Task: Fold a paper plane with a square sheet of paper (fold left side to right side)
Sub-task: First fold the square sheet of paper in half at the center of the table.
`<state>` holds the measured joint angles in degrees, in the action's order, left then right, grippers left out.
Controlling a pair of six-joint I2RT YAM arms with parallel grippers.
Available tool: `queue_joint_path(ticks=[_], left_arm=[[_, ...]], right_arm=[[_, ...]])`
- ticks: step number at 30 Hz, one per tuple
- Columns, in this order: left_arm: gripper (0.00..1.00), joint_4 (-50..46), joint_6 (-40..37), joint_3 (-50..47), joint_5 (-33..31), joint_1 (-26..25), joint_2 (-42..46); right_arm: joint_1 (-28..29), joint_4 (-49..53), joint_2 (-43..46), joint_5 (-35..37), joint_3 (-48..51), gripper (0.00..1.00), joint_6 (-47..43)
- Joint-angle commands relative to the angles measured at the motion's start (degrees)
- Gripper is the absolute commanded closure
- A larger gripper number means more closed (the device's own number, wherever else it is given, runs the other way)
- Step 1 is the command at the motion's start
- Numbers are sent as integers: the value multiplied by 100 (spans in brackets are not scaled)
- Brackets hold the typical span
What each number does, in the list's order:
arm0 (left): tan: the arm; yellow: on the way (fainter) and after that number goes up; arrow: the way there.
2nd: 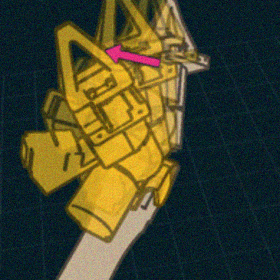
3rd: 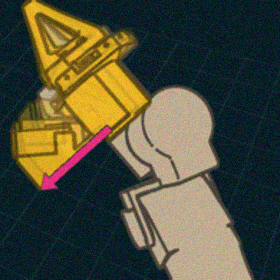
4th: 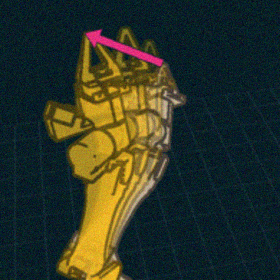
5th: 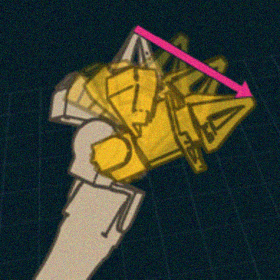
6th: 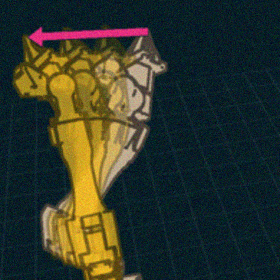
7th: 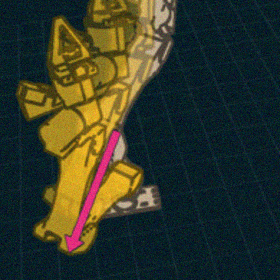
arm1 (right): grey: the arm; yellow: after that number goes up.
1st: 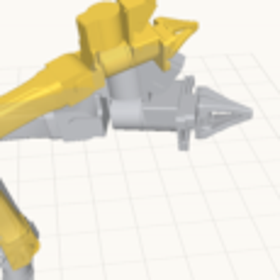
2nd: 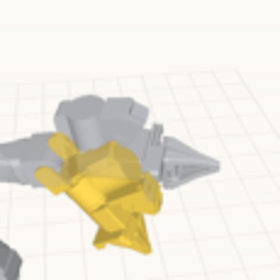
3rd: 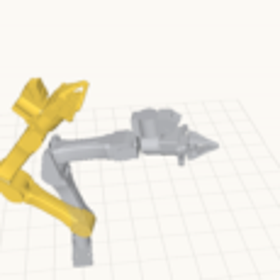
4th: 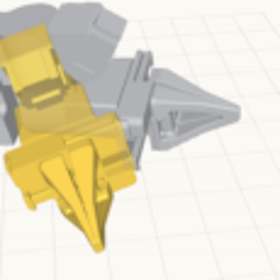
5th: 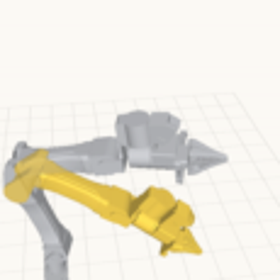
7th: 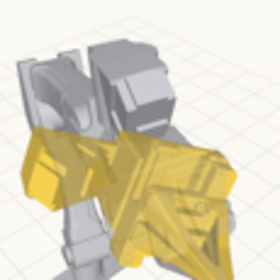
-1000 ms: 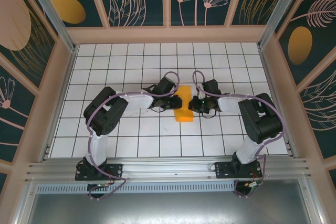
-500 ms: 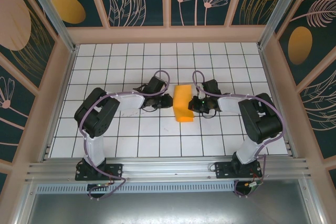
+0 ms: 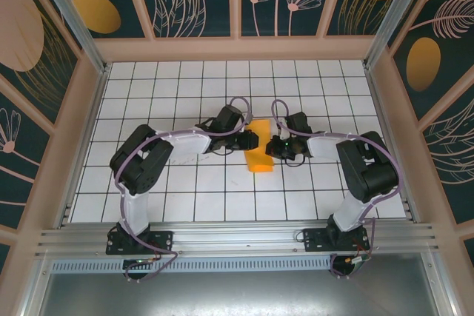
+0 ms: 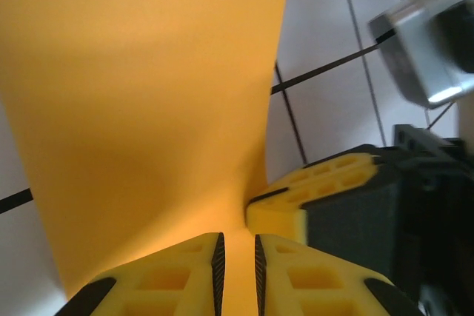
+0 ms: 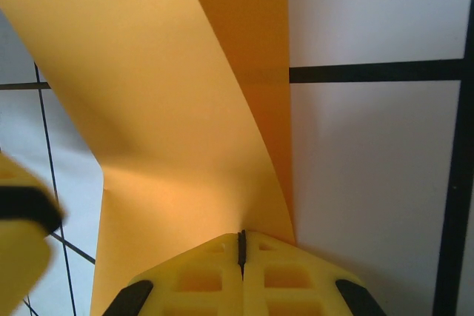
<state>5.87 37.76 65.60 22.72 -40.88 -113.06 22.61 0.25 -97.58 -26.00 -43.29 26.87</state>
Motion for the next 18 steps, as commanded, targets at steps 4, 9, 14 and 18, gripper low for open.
queue_joint_path(ticks=[4, 9, 14, 18], left_arm=[[78, 41, 58, 94, 100, -24, -336], [78, -83, 24, 25, -36, -59, -408], [78, -139, 40, -106, -161, -74, -462], [78, -148, 71, -153, -215, -101, -507]], right_arm=[[48, 575, -251, 481, 109, 99, -104], [49, 480, -169, 397, 119, 99, -77], [-62, -33, 331, -25, 180, 99, -27], [-322, -306, 591, -365, 53, 98, -20]])
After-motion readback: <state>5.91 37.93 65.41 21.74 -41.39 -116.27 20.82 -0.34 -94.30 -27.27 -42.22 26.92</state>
